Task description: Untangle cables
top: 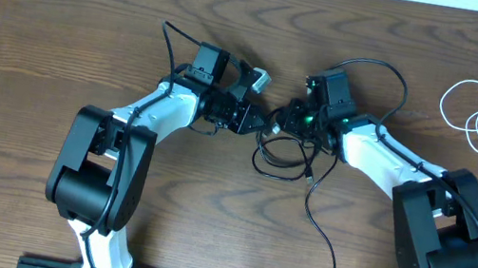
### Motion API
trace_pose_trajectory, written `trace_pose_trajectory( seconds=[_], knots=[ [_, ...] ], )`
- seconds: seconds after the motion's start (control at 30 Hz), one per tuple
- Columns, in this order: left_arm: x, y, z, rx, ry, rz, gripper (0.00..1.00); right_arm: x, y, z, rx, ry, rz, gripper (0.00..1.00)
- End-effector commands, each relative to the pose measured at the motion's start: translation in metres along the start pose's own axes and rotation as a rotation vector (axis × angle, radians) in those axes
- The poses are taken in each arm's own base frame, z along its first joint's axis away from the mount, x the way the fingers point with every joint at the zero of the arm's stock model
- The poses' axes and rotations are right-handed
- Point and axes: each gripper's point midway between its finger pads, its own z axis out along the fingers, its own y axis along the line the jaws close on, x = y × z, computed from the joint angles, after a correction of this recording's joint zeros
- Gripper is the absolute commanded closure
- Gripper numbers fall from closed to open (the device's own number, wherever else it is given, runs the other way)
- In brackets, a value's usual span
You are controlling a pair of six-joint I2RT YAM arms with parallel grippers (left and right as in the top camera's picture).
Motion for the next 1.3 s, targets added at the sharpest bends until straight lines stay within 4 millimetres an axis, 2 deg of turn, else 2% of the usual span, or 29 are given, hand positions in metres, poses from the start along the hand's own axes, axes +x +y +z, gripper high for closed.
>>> trace_pose_trajectory(
  seconds=[0.0, 0.2, 0.47, 0.6, 0.77, 0.8, 0.83, 0.93, 0.97, 1.03, 1.1, 1.17, 1.27],
  knots=[
    [0.005, -0.006, 0.001, 0.051, 0.007, 0.009, 0.92, -0.001, -0.001, 0.003, 0.012, -0.013, -0.009, 0.99],
    [0.005, -0.004, 0.001, 0.040, 0.007, 0.023, 0.92, -0.007, 0.012, -0.014, -0.114, 0.033, 0.000, 0.99],
    [0.005, 0.001, 0.001, 0.012, 0.008, 0.023, 0.92, -0.035, 0.022, -0.066, -0.324, 0.035, -0.033, 0.99],
    [0.005, 0.001, 0.001, 0.008, 0.008, 0.023, 0.92, -0.044, 0.018, -0.081, -0.385, 0.039, -0.007, 0.99],
    [0.005, 0.003, 0.001, -0.003, 0.008, 0.023, 0.92, -0.059, -0.008, -0.088, -0.342, -0.004, 0.023, 0.99],
    [0.005, 0.003, 0.001, -0.003, 0.008, 0.023, 0.92, -0.062, -0.016, -0.087, -0.307, -0.020, 0.034, 0.97],
    [0.005, 0.003, 0.001, -0.003, 0.008, 0.023, 0.92, -0.065, -0.026, -0.086, -0.261, -0.036, 0.049, 0.89],
    [0.005, 0.003, 0.001, -0.002, 0.008, 0.023, 0.93, -0.068, -0.056, -0.081, -0.102, -0.074, 0.096, 0.40],
    [0.005, 0.003, 0.001, 0.001, 0.008, 0.027, 0.92, -0.068, -0.071, -0.080, -0.021, -0.093, 0.115, 0.32],
    [0.005, 0.000, 0.001, 0.017, 0.008, 0.038, 0.92, -0.069, -0.086, -0.080, 0.067, -0.115, 0.134, 0.32],
    [0.005, -0.011, 0.001, 0.081, 0.003, 0.066, 0.92, -0.068, -0.095, -0.081, 0.111, -0.123, 0.142, 0.31],
    [0.005, -0.014, 0.000, 0.098, 0.002, 0.072, 0.92, -0.064, -0.088, -0.079, 0.076, -0.097, 0.141, 0.34],
    [0.005, -0.015, 0.000, 0.102, 0.001, 0.086, 0.92, -0.054, -0.062, -0.078, -0.056, -0.031, 0.116, 0.43]
  ],
)
